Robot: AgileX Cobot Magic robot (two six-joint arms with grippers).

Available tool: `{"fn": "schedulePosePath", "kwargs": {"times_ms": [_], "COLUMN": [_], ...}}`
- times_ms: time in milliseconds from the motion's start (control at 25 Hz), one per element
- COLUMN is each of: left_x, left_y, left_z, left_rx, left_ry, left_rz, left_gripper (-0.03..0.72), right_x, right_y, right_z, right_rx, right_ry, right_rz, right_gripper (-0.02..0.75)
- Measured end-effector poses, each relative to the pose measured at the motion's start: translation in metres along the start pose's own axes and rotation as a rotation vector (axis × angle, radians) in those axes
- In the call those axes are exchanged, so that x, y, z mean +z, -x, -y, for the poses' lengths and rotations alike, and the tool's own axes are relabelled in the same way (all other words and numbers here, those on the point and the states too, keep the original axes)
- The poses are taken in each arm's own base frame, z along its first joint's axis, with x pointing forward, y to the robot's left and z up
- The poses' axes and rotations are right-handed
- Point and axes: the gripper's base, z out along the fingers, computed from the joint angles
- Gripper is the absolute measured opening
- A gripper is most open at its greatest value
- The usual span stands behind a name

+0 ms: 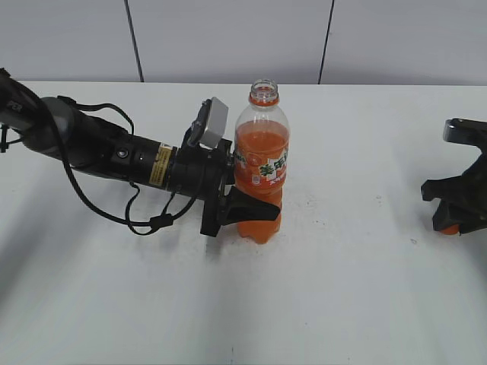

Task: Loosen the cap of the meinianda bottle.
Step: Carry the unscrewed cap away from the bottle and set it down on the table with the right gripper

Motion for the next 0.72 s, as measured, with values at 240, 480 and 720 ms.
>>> {"fn": "schedulePosePath", "kwargs": {"times_ms": [240,480,720], "left_x": [0.0000,0.0000,0.0000], "left_y": [0.0000,0.0000,0.0000], "left_z": [0.0000,0.0000,0.0000], "left_rx": [0.000,0.000,0.000], "left_ry": [0.000,0.000,0.000], "left_rz": [0.000,0.000,0.000], "left_gripper": [0.400,0.400,0.400], "right_x": [0.0000,0.0000,-0.0029], "right_y": [0.0000,-0.0003,0.0002], "right_z": [0.0001,0.0000,-0.0016], "right_rx": [-0.002,-0.003,0.023], "right_ry": [-0.001,0.000,0.015], "right_rz": [0.000,-0.004,0.004], "right_gripper": [0.309,0.489,0.504]}}
